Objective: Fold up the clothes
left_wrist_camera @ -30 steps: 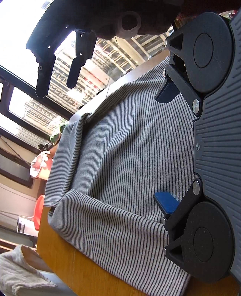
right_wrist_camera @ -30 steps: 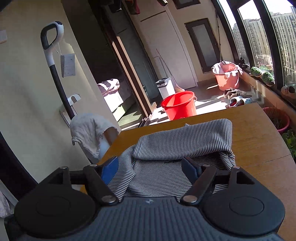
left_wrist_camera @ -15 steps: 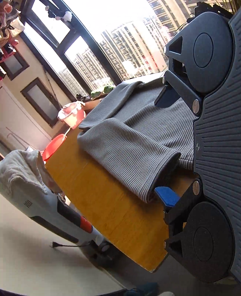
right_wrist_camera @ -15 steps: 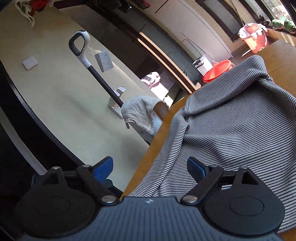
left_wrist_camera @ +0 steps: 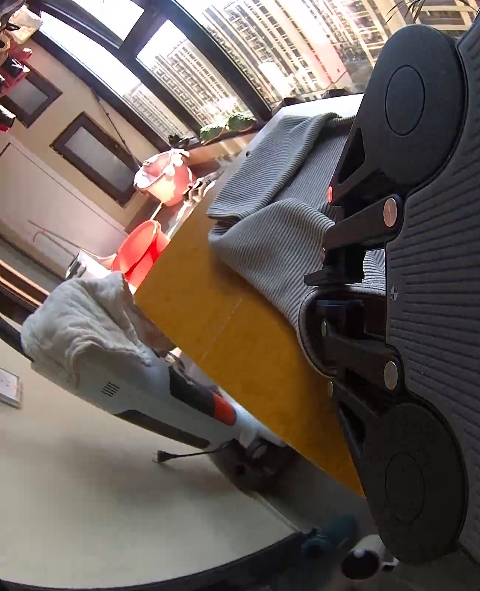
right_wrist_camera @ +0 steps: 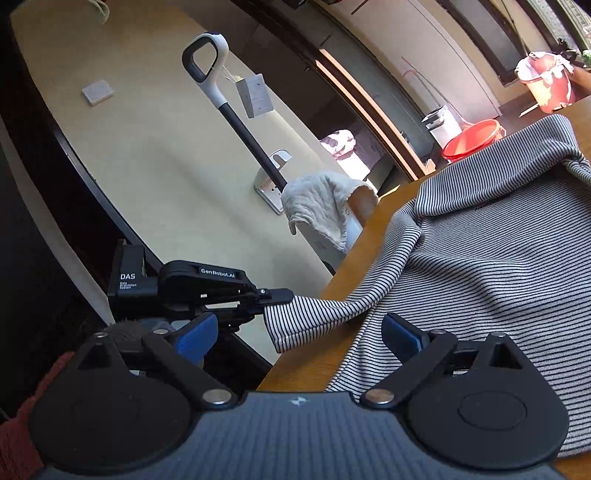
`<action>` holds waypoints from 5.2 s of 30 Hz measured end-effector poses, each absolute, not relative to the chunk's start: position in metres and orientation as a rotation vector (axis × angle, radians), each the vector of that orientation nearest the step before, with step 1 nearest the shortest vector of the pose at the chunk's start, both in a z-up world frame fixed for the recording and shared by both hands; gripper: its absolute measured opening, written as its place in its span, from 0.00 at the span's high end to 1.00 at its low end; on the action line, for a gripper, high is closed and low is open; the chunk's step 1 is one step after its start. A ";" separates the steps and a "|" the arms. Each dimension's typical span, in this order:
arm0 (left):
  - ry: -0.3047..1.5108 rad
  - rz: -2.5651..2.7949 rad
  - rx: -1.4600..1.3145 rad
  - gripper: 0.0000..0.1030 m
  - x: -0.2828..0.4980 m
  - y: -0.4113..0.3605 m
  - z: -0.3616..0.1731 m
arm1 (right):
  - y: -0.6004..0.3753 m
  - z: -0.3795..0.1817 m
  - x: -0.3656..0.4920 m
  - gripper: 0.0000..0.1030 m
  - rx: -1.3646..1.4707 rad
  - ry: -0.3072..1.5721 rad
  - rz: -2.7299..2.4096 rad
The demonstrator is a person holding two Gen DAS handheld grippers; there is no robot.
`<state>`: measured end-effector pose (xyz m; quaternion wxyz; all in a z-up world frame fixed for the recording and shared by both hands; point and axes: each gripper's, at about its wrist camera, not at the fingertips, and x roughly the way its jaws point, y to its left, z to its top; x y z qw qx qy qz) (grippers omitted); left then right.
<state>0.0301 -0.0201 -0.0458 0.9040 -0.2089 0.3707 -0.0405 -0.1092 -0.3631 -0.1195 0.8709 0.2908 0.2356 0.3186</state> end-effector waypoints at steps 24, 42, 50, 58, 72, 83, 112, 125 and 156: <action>0.741 -0.121 -0.337 0.27 0.006 -0.042 0.001 | -0.364 -0.128 -0.109 0.00 0.607 0.497 0.709; 0.835 0.059 -1.083 0.15 0.023 0.102 -0.184 | -0.349 -0.153 -0.086 0.00 0.628 0.619 0.618; 0.803 0.064 -0.959 0.79 0.052 0.097 -0.174 | -0.342 -0.154 -0.081 0.00 0.585 0.623 0.642; 0.671 0.101 -0.646 0.88 0.064 0.071 -0.077 | -0.340 -0.111 -0.066 0.00 0.512 0.514 0.782; 0.465 -0.058 -0.270 0.88 0.076 -0.078 0.094 | -0.368 -0.103 -0.084 0.00 0.531 0.434 0.783; 0.490 -0.224 -0.121 0.88 0.082 -0.200 0.108 | -0.406 -0.114 -0.094 0.00 0.596 0.411 0.717; 0.789 -0.439 -0.147 0.30 0.088 -0.222 -0.033 | -0.440 -0.186 -0.068 0.00 0.770 0.596 0.394; 0.877 -0.494 -0.296 0.09 0.068 -0.131 -0.150 | -0.402 -0.190 -0.071 0.00 0.671 0.572 0.209; 0.830 -0.566 -0.290 0.00 0.062 -0.103 -0.151 | -0.453 -0.126 0.099 0.96 0.206 0.673 -0.007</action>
